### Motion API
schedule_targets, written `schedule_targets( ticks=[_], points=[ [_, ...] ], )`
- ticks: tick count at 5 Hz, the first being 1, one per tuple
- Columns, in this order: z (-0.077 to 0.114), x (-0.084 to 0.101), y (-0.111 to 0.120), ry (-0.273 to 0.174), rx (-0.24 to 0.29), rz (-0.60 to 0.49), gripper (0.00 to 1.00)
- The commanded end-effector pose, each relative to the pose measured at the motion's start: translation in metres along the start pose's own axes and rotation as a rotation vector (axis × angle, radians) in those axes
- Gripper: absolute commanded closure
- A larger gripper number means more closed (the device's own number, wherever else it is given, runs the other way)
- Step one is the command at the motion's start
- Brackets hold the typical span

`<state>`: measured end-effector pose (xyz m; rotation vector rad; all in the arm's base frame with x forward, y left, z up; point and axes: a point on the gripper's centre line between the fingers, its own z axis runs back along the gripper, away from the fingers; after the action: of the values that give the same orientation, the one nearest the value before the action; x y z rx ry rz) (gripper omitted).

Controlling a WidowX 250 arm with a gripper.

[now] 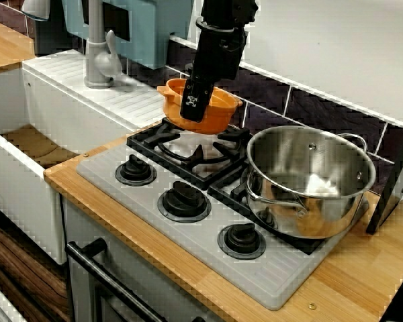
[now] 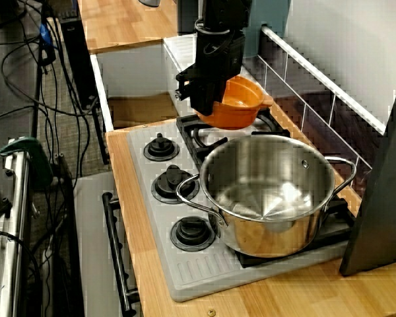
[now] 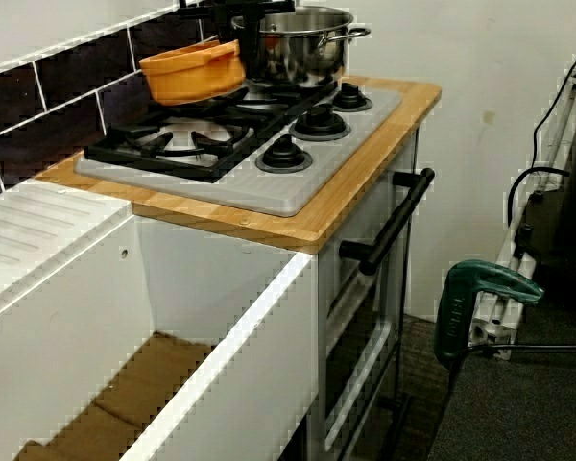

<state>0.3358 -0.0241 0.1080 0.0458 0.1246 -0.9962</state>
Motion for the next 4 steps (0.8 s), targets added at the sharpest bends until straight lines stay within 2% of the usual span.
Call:
schedule_targets(
  ticks=[1,2,3,4],
  points=[
    [0.009,-0.001,-0.001,0.003,0.000,0.077,0.00],
    [0.012,-0.001,-0.004,-0.009,0.027,0.074,0.00],
    [0.014,-0.004,-0.006,-0.016,0.031,0.082,0.00],
    [0.019,-0.008,-0.006,-0.052,0.033,0.105,0.00]
  ],
)
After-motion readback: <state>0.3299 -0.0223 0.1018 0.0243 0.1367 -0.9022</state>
